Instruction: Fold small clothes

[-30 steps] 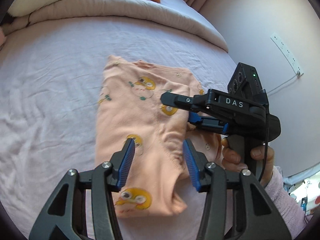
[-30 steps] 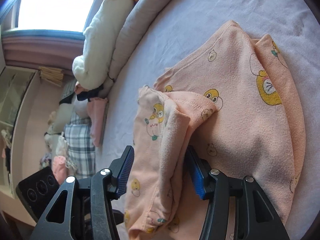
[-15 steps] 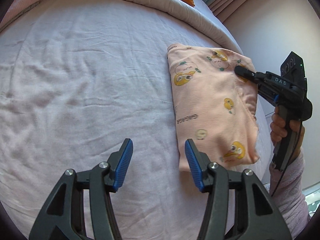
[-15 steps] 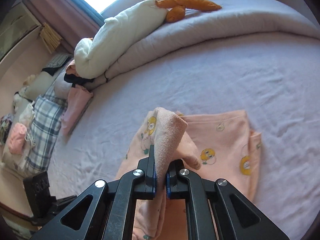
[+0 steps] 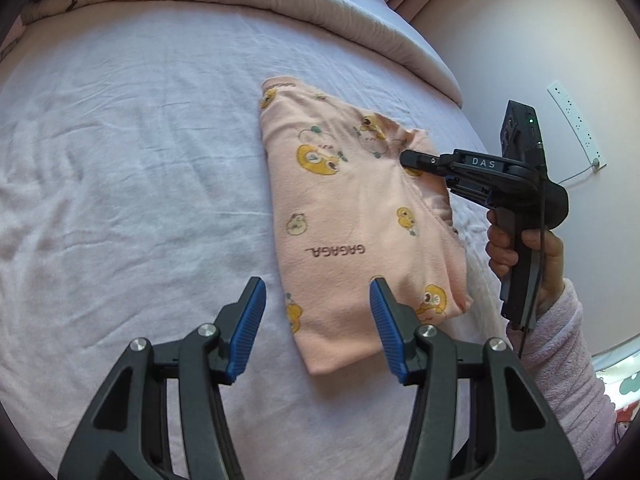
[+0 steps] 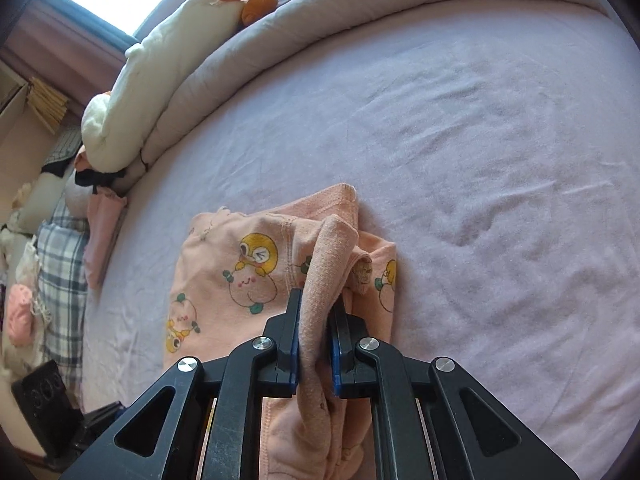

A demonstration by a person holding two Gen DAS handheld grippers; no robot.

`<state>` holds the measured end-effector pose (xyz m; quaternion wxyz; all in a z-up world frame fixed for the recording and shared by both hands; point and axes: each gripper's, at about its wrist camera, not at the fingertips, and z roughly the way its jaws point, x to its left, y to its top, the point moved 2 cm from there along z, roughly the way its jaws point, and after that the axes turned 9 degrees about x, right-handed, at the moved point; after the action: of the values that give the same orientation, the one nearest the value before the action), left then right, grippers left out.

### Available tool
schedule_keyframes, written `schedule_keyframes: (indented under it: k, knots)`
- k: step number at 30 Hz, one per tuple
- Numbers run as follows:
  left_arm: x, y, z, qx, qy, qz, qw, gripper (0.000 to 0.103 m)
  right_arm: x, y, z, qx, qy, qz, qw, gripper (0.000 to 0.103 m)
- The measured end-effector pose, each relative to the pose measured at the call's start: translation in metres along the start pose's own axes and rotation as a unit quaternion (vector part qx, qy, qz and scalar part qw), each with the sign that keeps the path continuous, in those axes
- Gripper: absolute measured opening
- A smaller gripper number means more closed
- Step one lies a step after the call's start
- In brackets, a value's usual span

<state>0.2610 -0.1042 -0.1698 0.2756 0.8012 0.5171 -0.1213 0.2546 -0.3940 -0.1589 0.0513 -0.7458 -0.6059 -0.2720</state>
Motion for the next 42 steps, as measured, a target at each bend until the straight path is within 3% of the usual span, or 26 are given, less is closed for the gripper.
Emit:
schedule_keyframes:
  k: [3,7,9,12,14,16,21,28,33,39,42]
  knots:
    - [-0.014,0.008,0.007,-0.005,0.003,0.017,0.9998,0.053,0.006,-0.005,-0.021,-0.03,-0.041,-0.029,0.998,0.013]
    - [-0.026,0.01,0.017,-0.011,0.003,0.029,0.9995,0.053,0.024,-0.026,-0.05,-0.079,-0.1,-0.094,0.987,0.014]
    - [-0.029,0.005,0.014,-0.019,0.002,0.039,0.9991,0.052,0.033,-0.039,-0.06,-0.089,-0.098,-0.123,0.984,0.014]
    - [-0.041,0.008,0.017,-0.032,0.015,0.062,0.9975,0.051,0.046,-0.063,-0.067,-0.096,-0.061,-0.172,0.978,0.014]
    - [-0.049,0.009,0.021,-0.034,0.032,0.085,0.9952,0.043,0.056,-0.074,-0.065,-0.095,-0.052,-0.196,0.975,0.014]
    - [-0.055,0.009,0.031,-0.025,0.048,0.106,0.9929,0.028,0.06,-0.084,-0.059,-0.08,-0.036,-0.211,0.974,0.014]
    - [-0.05,0.005,0.061,0.005,0.08,0.122,0.9893,0.026,0.053,-0.1,-0.026,-0.032,-0.055,-0.194,0.979,0.014]
    - [-0.039,0.006,0.051,0.004,0.054,0.098,0.9937,0.027,0.047,-0.105,-0.03,-0.029,-0.049,-0.181,0.982,0.014]
    - [-0.038,-0.017,0.035,0.002,0.058,0.109,0.9924,0.028,0.056,-0.128,-0.047,-0.038,-0.01,-0.201,0.979,0.014]
    - [-0.026,-0.026,0.047,0.015,0.054,0.091,0.9943,0.028,0.055,-0.139,-0.016,0.003,-0.041,-0.202,0.978,0.014]
    - [-0.024,-0.026,0.036,0.01,0.037,0.078,0.9962,0.029,0.049,-0.136,-0.015,0.0,-0.018,-0.176,0.984,0.014]
